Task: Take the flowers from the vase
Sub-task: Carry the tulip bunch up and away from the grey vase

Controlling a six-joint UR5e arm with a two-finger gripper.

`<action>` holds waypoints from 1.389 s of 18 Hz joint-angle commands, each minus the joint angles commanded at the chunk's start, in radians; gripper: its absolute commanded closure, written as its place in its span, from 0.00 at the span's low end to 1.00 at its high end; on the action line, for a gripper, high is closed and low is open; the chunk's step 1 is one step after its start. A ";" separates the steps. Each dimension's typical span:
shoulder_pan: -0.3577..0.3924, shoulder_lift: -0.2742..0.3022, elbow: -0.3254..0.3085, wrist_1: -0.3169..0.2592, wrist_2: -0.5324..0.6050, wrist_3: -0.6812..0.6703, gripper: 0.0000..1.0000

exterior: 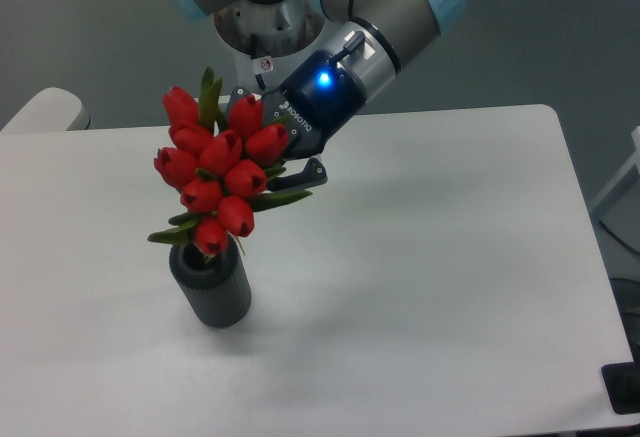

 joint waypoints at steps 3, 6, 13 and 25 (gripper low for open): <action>0.032 0.000 0.005 0.000 0.000 0.000 0.69; 0.083 -0.003 0.011 0.006 0.003 0.011 0.69; 0.182 -0.090 0.087 0.015 0.061 0.026 0.69; 0.169 -0.149 0.150 0.015 0.297 0.055 0.69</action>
